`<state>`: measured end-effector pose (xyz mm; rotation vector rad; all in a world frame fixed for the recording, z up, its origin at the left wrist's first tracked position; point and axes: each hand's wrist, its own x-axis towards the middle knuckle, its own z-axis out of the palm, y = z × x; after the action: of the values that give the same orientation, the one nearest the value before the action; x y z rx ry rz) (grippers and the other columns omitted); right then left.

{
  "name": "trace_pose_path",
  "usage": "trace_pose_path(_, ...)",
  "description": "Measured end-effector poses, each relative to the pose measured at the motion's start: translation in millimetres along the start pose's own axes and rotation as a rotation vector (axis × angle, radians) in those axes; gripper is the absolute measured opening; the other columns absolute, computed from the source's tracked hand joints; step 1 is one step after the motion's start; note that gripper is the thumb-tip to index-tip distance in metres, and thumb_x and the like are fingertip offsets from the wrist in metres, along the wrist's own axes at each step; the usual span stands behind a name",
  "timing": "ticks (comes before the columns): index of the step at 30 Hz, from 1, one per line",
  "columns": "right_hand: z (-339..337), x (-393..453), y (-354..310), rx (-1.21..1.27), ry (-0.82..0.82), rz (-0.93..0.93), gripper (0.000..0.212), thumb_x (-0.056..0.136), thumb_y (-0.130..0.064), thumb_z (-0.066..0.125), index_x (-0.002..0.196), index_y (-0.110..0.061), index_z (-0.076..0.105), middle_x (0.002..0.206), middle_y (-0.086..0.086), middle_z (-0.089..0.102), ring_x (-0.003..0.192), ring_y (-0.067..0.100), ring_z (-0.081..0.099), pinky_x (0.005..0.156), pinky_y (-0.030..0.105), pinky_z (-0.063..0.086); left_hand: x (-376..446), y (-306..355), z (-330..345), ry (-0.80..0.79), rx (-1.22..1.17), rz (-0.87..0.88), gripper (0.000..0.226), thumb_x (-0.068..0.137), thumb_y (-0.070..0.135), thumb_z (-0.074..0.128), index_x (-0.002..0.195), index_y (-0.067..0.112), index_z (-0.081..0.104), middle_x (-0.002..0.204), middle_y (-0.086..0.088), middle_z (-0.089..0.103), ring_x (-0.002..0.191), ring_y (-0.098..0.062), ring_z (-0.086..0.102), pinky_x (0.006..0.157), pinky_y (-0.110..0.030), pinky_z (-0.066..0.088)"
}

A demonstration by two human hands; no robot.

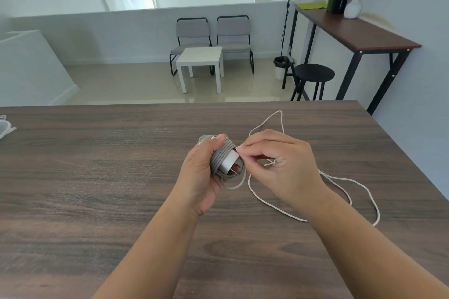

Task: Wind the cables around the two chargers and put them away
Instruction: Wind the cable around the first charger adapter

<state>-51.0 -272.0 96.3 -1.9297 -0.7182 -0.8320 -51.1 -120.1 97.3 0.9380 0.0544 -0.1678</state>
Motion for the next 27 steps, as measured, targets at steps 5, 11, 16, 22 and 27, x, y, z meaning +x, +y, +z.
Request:
trace_pose_path(5, -2, -3, 0, 0.085, 0.018, 0.088, 0.011, 0.074, 0.006, 0.077, 0.078, -0.004, 0.078, 0.081, 0.004, 0.072, 0.073, 0.007, 0.067, 0.068, 0.017, 0.054, 1, -3, 0, 0.013, 0.016, 0.020, 0.028, 0.073, 0.022, 0.068, 0.095, 0.010, 0.054, 0.076, -0.006, 0.060, 0.065, -0.016, 0.062, 0.055, -0.028, 0.054)
trace_pose_path(11, -4, -1, -4, 0.137, 0.006, 0.179, 0.011, 0.072, 0.007, 0.078, 0.075, -0.004, 0.077, 0.077, 0.005, 0.071, 0.068, 0.010, 0.066, 0.064, 0.018, 0.054, 4, -11, -5, 0.072, 0.059, 0.117, 0.020, 0.074, 0.018, 0.066, 0.092, 0.014, 0.063, 0.078, -0.004, 0.063, 0.070, -0.019, 0.062, 0.064, -0.033, 0.053)
trace_pose_path(16, -8, 9, -6, 0.088, -0.110, 0.210, 0.009, 0.072, 0.000, 0.076, 0.075, -0.009, 0.078, 0.074, -0.001, 0.070, 0.066, 0.008, 0.065, 0.063, 0.022, 0.053, 2, -14, -8, -0.005, 0.146, 0.210, 0.023, 0.071, 0.015, 0.069, 0.092, 0.015, 0.061, 0.081, -0.004, 0.060, 0.075, -0.020, 0.057, 0.068, -0.036, 0.048)
trace_pose_path(22, -16, 22, -21, 0.078, -0.281, 0.319, 0.025, 0.076, -0.003, 0.074, 0.090, -0.023, 0.071, 0.070, -0.008, 0.070, 0.067, 0.005, 0.066, 0.064, 0.014, 0.051, 1, -17, -13, -0.120, 0.102, 0.340, 0.027, 0.066, 0.015, 0.069, 0.091, 0.016, 0.058, 0.089, -0.002, 0.063, 0.082, -0.018, 0.062, 0.072, -0.032, 0.053)
trace_pose_path(27, -21, 26, -22, 0.229, -0.320, 0.518, 0.025, 0.079, -0.011, 0.076, 0.095, -0.028, 0.070, 0.078, -0.009, 0.075, 0.075, 0.013, 0.069, 0.078, 0.028, 0.055, 0, -12, -16, -0.156, 0.106, 0.371, 0.024, 0.066, 0.013, 0.069, 0.087, 0.020, 0.061, 0.091, 0.002, 0.064, 0.086, -0.017, 0.061, 0.075, -0.034, 0.052)
